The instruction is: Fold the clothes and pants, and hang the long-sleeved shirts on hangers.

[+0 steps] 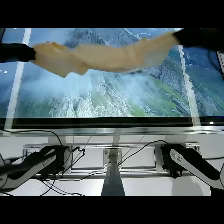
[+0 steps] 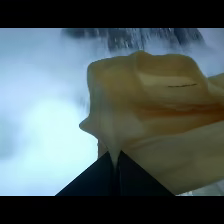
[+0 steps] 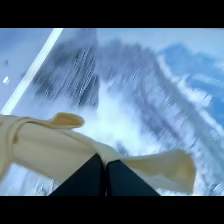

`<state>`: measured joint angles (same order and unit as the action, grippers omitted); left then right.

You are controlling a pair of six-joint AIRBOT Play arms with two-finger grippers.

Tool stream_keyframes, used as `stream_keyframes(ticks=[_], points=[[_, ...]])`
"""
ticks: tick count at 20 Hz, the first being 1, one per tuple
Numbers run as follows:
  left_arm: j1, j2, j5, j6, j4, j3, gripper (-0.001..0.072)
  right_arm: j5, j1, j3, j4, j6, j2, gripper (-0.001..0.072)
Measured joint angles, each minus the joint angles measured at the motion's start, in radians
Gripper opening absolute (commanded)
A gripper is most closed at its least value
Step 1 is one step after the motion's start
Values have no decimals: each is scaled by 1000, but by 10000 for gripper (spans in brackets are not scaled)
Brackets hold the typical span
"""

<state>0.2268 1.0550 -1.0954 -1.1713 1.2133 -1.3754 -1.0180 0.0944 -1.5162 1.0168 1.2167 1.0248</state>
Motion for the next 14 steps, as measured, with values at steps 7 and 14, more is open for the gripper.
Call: stream_keyframes(ticks=[7,14], points=[[76,-176,4,-31,-23,-21,16,60,55,-113,72,26,-124,10],[84,-257,49,-35,-76,-23,16,62,61,-126,80,30,-144,9]])
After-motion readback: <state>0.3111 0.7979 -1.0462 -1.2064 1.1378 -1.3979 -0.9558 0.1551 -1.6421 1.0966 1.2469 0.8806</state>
